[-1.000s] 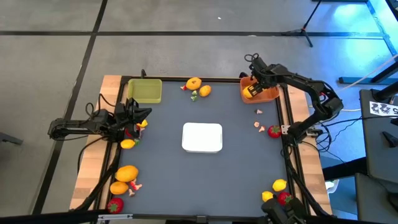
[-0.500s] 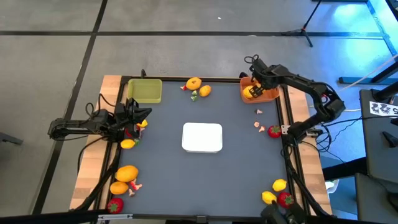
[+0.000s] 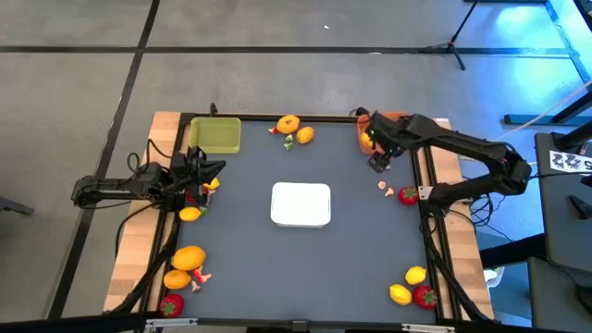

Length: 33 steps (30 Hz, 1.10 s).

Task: Sort produce into baskets
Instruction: Put the brown mushroom into the white bin

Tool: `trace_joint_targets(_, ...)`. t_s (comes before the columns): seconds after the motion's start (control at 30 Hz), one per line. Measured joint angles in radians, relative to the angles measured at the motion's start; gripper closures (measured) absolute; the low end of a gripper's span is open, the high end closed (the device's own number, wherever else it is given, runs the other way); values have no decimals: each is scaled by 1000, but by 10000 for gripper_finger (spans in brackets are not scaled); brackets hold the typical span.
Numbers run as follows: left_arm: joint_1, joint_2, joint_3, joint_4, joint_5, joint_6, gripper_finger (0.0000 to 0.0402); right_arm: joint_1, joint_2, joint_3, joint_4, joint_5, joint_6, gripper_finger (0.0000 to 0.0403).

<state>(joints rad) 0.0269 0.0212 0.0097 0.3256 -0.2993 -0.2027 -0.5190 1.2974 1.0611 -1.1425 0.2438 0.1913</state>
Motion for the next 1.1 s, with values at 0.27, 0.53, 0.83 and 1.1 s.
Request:
trace_joint_targets(0.27, 0, 0, 0, 0, 0, 0, 389, 97, -1, -113, 55, 22, 128, 127)
trace_joint_targets(0.53, 0, 0, 0, -1, 0, 3, 389, 70, -1, -238, 184, 27, 196, 150)
trace_joint_targets(0.83, 0, 0, 0, 0, 0, 1, 389, 0, 4, -339, 324, 8, 224, 178)
trace_joint_targets(1.1, 0, 0, 0, 0, 0, -1, 389, -61, 4, -405, 421, 7, 197, 210)
